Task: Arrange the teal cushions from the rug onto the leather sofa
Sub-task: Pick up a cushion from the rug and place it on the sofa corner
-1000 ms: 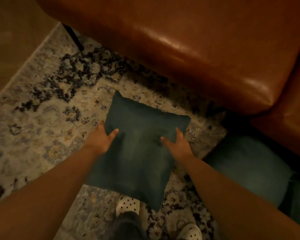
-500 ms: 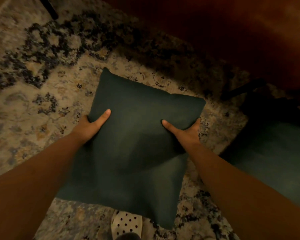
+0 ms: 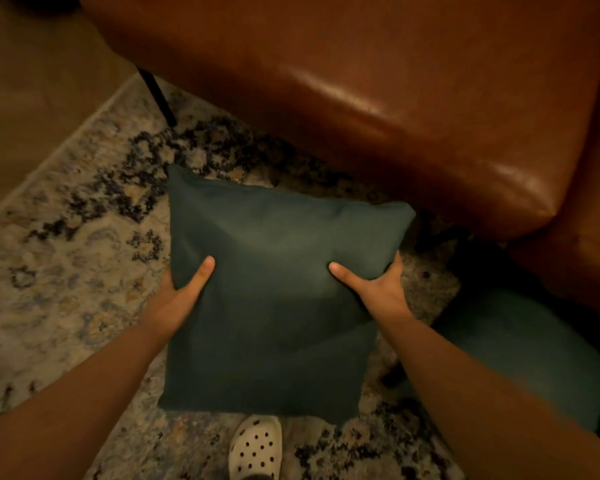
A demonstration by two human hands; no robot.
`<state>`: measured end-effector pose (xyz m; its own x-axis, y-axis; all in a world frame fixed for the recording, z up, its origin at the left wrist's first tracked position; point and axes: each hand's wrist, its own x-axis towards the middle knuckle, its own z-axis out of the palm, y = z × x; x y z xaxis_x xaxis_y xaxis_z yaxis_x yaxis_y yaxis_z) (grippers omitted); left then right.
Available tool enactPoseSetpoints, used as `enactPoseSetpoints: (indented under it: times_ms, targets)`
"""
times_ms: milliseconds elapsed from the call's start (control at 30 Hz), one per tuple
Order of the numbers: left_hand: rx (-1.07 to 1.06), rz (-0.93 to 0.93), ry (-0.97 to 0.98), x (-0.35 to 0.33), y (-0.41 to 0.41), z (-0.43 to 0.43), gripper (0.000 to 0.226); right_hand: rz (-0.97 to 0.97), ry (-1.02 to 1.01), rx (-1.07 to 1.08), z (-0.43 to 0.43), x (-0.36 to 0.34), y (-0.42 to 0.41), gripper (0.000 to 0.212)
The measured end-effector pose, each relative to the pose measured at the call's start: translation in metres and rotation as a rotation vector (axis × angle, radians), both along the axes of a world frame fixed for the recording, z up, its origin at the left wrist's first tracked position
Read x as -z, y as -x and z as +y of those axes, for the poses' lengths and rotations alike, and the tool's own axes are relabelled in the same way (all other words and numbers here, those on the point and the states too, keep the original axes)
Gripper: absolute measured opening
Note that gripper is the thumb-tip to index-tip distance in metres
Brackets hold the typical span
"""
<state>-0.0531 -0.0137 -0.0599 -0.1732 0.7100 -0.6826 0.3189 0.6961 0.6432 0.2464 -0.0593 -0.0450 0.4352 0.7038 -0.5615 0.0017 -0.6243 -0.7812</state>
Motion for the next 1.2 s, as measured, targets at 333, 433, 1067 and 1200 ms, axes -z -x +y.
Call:
enactPoseSetpoints:
  times_ms: [333, 433, 1067, 1200]
  targets:
    - [-0.123, -0.010, -0.182, -0.170, 0.005, 0.017, 0.113, -0.094, -0.203, -0.055, 0.043, -0.176, 0.000, 0.143]
    - [-0.144, -0.052, -0.257, -0.235, 0.008, 0.027, 0.108, -0.091, -0.279, -0.072, 0.061, -0.239, 0.005, 0.141]
    - [-0.307, -0.545, -0.643, -0.589, 0.023, 0.087, 0.111, -0.036, -0.615, -0.195, 0.138, -0.616, 0.016, 0.133]
    - [-0.360, -0.587, -0.597, -0.605, 0.019, 0.088, 0.136, 0.075, -0.585, -0.108, 0.144, -0.632, 0.020, 0.112]
